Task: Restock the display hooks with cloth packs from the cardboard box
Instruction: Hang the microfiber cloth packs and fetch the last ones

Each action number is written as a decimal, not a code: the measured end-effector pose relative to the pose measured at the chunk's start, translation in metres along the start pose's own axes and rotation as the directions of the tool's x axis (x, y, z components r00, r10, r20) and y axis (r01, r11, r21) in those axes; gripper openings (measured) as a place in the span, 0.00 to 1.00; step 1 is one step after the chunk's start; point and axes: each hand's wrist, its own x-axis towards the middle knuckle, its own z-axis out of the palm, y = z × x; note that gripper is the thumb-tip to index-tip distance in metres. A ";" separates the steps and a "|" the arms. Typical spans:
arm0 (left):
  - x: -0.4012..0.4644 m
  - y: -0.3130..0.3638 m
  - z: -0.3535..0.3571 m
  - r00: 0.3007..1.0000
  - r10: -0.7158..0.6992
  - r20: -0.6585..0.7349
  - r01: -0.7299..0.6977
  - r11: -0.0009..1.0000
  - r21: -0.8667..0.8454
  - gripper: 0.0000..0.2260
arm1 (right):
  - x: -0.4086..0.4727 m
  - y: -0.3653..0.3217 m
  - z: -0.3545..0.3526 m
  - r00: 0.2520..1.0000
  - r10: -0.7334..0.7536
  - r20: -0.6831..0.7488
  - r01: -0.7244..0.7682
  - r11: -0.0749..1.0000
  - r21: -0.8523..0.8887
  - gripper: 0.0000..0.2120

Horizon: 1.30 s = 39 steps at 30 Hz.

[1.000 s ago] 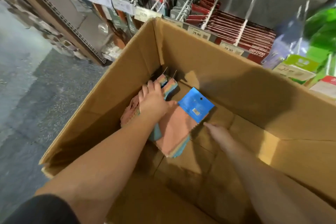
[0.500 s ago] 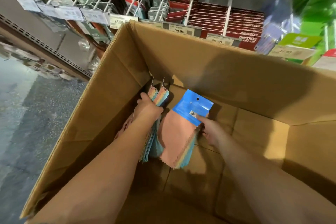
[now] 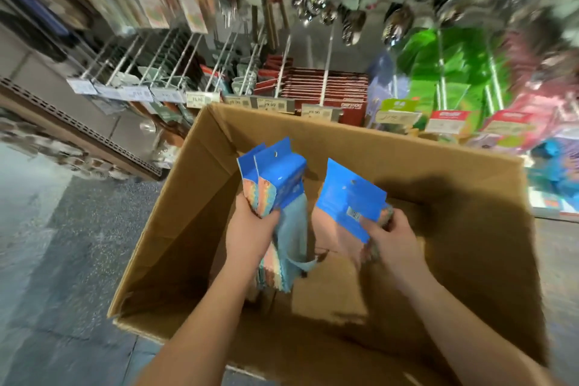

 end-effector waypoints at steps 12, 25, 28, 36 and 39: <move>-0.235 0.152 0.053 0.906 0.419 -0.055 -0.423 0.891 -0.166 0.23 | -0.116 -0.080 -0.219 0.817 -0.465 -0.342 0.488 0.872 -0.020 0.15; -0.495 0.287 0.252 0.685 0.718 0.126 -0.650 0.679 -0.341 0.17 | -0.209 -0.004 -0.556 0.684 -0.663 -0.304 0.665 0.738 -0.113 0.06; -0.535 0.320 0.288 0.620 0.753 0.221 -0.634 0.646 -0.425 0.19 | -0.219 0.009 -0.631 0.654 -0.630 -0.419 0.637 0.758 -0.145 0.14; -0.603 0.398 0.385 0.384 0.825 0.414 -0.608 0.563 -0.560 0.26 | -0.234 0.045 -0.791 0.729 -0.469 -0.498 0.515 0.856 -0.051 0.53; -0.622 0.426 0.424 0.302 0.827 0.475 -0.574 0.555 -0.602 0.28 | -0.236 0.052 -0.838 0.745 -0.445 -0.497 0.492 0.870 -0.040 0.54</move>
